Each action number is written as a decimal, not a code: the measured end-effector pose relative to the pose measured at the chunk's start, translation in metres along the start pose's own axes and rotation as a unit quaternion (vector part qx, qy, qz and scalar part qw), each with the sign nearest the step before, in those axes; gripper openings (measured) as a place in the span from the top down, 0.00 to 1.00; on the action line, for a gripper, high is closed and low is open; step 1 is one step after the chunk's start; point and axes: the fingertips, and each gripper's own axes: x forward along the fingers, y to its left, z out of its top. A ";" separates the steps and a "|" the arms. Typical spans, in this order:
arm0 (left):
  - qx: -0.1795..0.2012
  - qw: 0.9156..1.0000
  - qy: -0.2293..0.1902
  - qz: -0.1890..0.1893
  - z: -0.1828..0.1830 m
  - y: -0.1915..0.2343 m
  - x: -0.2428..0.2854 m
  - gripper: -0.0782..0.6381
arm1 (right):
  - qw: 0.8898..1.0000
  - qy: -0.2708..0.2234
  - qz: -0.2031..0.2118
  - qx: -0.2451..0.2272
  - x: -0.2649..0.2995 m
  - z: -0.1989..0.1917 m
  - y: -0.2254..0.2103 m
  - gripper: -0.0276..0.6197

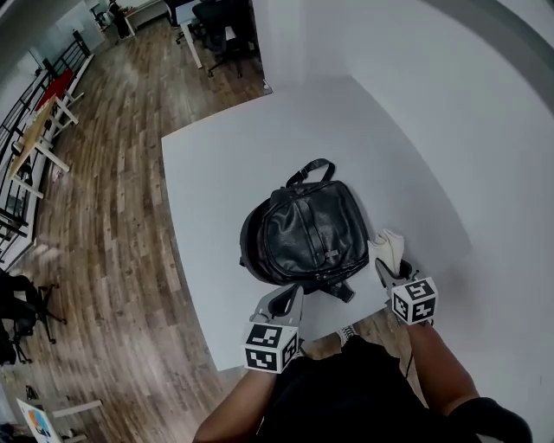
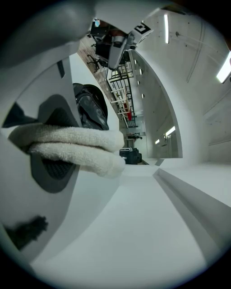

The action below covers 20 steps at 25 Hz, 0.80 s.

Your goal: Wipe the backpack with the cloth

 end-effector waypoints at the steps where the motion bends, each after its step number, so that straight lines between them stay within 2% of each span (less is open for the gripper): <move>1: -0.003 1.000 -0.004 0.003 0.000 0.004 -0.001 0.88 | 1.000 0.000 0.002 -0.002 -0.002 0.007 0.000 0.76; 8: -0.028 0.998 -0.046 0.041 0.003 0.033 -0.011 0.88 | 0.997 -0.017 0.064 -0.041 0.014 0.071 0.037 0.76; 16: -0.069 0.991 -0.056 0.095 -0.007 0.065 -0.028 0.88 | 0.984 -0.021 0.166 -0.063 0.098 0.116 0.119 0.76; 20: -0.086 0.988 -0.049 0.116 -0.016 0.076 -0.039 0.88 | 0.977 -0.016 0.198 -0.084 0.144 0.130 0.159 0.76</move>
